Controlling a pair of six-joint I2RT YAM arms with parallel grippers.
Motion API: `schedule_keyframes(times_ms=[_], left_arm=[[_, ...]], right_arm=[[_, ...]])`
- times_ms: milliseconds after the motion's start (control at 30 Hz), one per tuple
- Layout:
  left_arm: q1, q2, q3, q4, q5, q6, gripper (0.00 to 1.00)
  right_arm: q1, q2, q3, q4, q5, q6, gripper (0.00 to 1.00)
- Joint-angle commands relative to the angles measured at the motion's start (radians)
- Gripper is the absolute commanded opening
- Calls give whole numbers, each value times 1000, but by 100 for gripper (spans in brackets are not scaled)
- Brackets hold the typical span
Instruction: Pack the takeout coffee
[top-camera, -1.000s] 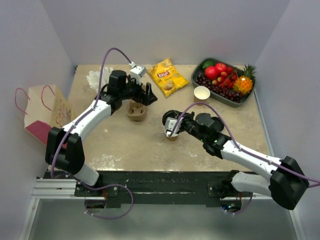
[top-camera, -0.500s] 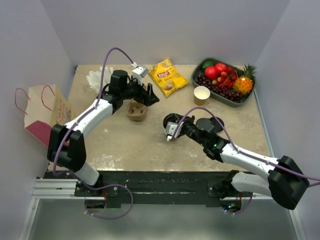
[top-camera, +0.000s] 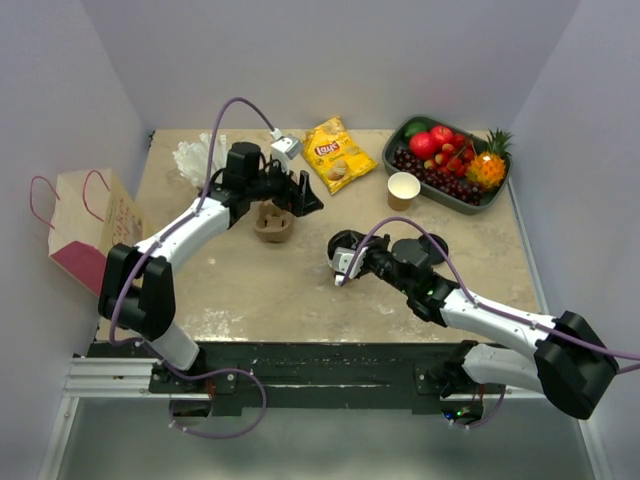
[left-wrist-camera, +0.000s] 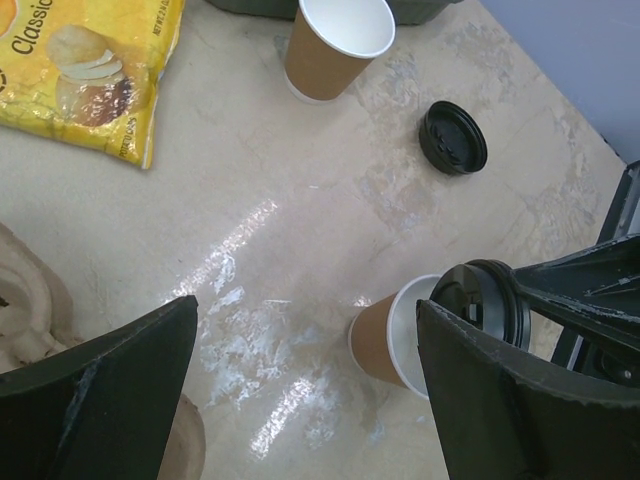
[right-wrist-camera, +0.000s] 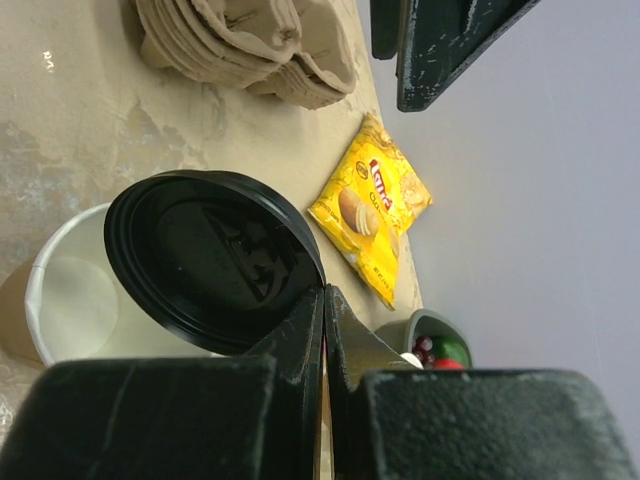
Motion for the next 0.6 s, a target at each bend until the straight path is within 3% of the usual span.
schedule_keyframes(times_ms=[0,567], left_arm=[[-18,9,10,30,44,19,94],[-65,23,9,-7,65,52,93]], right_arm=[[5,-27,9,-19,-8,-3,0],[8,-98,46,-236,-65,-15,4]])
